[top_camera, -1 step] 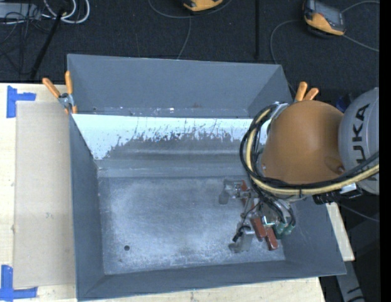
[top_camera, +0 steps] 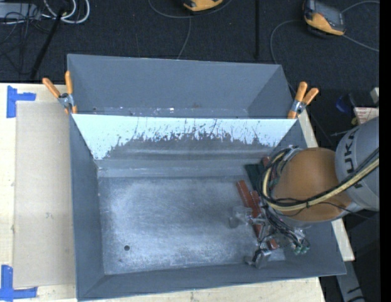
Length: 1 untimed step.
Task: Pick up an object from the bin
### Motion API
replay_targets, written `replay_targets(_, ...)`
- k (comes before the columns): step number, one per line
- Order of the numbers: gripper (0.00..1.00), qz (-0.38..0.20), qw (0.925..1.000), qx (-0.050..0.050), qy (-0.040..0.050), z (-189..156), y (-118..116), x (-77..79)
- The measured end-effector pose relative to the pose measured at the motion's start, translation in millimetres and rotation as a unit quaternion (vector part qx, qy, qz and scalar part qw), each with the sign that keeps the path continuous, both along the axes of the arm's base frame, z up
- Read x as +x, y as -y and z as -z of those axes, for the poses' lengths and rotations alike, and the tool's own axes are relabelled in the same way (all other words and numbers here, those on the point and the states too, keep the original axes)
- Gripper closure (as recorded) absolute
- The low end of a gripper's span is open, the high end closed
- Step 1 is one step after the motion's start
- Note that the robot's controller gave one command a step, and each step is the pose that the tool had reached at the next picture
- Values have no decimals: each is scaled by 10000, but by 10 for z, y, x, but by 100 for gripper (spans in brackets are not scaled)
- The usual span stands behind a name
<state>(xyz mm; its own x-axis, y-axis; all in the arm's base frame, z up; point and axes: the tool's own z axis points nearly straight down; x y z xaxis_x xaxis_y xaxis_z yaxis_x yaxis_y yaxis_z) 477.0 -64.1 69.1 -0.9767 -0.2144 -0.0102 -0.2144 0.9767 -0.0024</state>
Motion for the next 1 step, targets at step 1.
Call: replay_targets(1,0,-2540,9672,-16,-28,-317,279,1157)
